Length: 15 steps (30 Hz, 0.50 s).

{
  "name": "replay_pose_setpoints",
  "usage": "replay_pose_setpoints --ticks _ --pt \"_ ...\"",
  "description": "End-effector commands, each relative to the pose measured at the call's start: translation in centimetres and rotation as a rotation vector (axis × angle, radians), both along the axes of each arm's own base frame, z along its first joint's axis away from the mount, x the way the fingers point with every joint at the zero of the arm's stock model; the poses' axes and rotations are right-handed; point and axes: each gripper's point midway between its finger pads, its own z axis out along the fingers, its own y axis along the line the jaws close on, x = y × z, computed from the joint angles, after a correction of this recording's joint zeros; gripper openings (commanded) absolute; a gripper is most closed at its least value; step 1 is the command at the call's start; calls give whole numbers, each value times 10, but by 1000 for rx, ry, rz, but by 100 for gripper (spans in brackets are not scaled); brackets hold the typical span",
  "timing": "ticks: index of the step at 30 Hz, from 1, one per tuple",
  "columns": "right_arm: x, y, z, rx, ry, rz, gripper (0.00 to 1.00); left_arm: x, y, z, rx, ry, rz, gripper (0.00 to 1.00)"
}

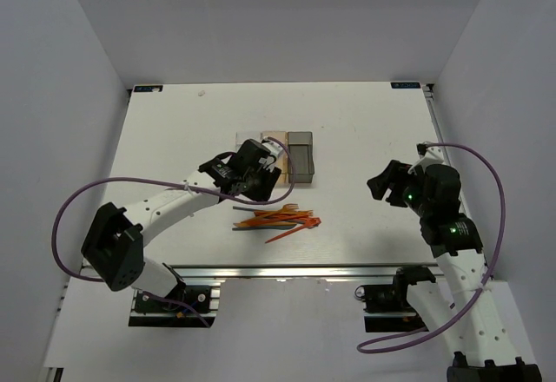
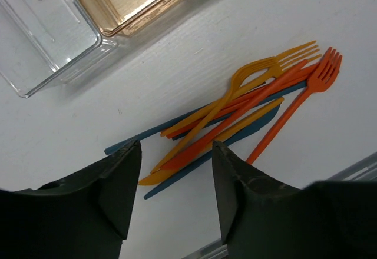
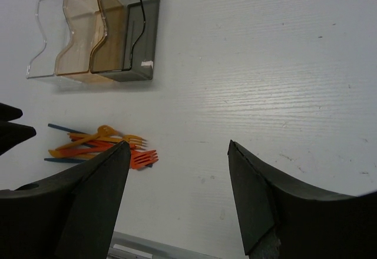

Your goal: Sort the eating utensils into containers

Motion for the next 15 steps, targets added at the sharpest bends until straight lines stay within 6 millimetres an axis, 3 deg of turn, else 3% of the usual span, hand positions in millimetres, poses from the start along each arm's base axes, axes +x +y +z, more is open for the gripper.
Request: replay_pose_setpoints --ticks 1,15 --pt "1 8 5 8 -40 50 72 -6 -12 9 -45 -15 -103 60" --pt "-2 18 11 41 -86 104 74 -16 -27 -49 15 68 -157 40"
